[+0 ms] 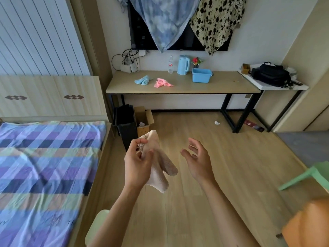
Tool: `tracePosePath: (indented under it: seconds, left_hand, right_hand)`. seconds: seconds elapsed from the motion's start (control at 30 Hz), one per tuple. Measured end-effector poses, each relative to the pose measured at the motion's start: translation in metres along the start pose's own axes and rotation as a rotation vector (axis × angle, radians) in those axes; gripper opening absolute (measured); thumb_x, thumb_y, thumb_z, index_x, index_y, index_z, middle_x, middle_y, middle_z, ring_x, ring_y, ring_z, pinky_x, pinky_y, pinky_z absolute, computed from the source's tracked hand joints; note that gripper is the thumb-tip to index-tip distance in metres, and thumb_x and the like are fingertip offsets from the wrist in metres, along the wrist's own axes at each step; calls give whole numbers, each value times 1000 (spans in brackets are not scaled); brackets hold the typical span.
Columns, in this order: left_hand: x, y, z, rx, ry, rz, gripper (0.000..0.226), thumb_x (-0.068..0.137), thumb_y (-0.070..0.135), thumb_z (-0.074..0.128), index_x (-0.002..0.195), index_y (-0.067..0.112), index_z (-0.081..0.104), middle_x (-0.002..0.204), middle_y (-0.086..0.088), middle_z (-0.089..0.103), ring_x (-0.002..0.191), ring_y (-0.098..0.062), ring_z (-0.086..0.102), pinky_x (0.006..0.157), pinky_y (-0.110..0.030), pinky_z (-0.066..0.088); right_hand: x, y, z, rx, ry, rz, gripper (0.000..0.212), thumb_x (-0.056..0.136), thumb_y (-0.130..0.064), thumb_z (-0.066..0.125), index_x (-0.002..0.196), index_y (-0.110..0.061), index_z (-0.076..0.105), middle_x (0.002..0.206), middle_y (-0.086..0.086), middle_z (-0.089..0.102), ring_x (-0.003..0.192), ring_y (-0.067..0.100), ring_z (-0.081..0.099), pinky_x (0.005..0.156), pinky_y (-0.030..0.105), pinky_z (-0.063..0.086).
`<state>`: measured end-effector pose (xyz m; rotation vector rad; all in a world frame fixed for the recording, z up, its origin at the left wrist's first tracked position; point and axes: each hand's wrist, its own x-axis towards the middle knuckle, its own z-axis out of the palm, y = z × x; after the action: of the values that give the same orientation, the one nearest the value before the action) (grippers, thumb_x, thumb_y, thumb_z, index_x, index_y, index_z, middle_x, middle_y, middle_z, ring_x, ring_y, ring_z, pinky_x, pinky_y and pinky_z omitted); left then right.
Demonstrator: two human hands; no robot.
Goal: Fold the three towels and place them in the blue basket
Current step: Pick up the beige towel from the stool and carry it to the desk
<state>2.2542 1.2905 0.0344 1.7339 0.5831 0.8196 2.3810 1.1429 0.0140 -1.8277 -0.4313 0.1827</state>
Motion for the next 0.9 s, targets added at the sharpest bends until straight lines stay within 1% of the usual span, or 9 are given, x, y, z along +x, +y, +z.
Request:
tracePosePath:
  seconds: [0.07, 0.2, 0.3, 0.4, 0.5, 0.6, 0.73, 0.8, 0.9]
  left_hand:
    - [36, -4, 21, -4, -9, -6, 20, 95, 13, 62, 113, 20, 56, 109, 12, 65, 89, 2, 70, 62, -14, 55]
    - [111, -16, 72, -4, 17, -15, 20, 95, 12, 62, 111, 22, 57, 108, 11, 67, 86, -11, 73, 64, -24, 60]
    - [168, -26, 113, 17, 54, -14, 21, 95, 15, 62, 111, 27, 57, 110, 18, 66, 87, -10, 72, 67, -29, 62]
    - [224, -29, 152, 32, 103, -13, 22, 94, 16, 63, 111, 29, 57, 105, 29, 65, 87, -5, 71, 68, -27, 62]
    - [280, -26, 189, 17, 155, -6, 23, 95, 17, 64, 112, 30, 57, 105, 20, 66, 88, -3, 71, 64, -24, 60]
    - [331, -25, 224, 4, 184, -19, 22, 95, 17, 63, 113, 29, 56, 114, 18, 63, 91, 4, 69, 63, -17, 57]
    - [387, -33, 263, -8, 168, -23, 23, 95, 14, 62, 112, 28, 56, 123, 14, 64, 94, -6, 72, 74, -31, 62]
    - [425, -42, 288, -11, 163, -47, 21, 95, 15, 62, 112, 27, 56, 122, 16, 64, 92, -6, 72, 75, -34, 62]
    - [485, -58, 323, -20, 167, -70, 22, 95, 16, 62, 111, 29, 57, 126, 13, 63, 97, -6, 71, 81, -35, 61]
  right_hand:
    - [43, 6, -1, 0, 1, 1, 51, 91, -30, 67, 140, -27, 50, 139, -13, 55, 127, 4, 52, 104, 31, 46]
    - [135, 24, -1, 11, -25, -1, 52, 90, -30, 68, 139, -27, 51, 139, -13, 55, 128, 4, 52, 106, 36, 47]
    - [210, 36, -3, 25, -49, -35, 53, 91, -31, 68, 141, -27, 50, 139, -13, 55, 127, 4, 52, 106, 34, 46]
    - [284, 39, -10, 28, -83, -57, 53, 91, -30, 69, 141, -26, 51, 141, -11, 55, 127, 5, 53, 105, 31, 46]
    - [358, 38, -19, 20, -127, -77, 53, 91, -29, 69, 141, -26, 51, 140, -10, 56, 128, 7, 53, 106, 32, 47]
    - [423, 40, -23, 12, -157, -84, 52, 92, -31, 69, 140, -27, 51, 141, -10, 56, 128, 7, 53, 106, 34, 47]
    - [489, 46, -26, 17, -176, -87, 54, 92, -33, 69, 142, -29, 50, 142, -11, 55, 129, 6, 52, 107, 36, 47]
    - [533, 54, -26, 20, -183, -78, 54, 92, -32, 70, 141, -29, 50, 142, -11, 55, 128, 5, 52, 108, 35, 46]
    - [601, 68, -23, 21, -170, -76, 52, 91, -29, 70, 140, -28, 51, 141, -9, 56, 127, 5, 52, 107, 32, 46]
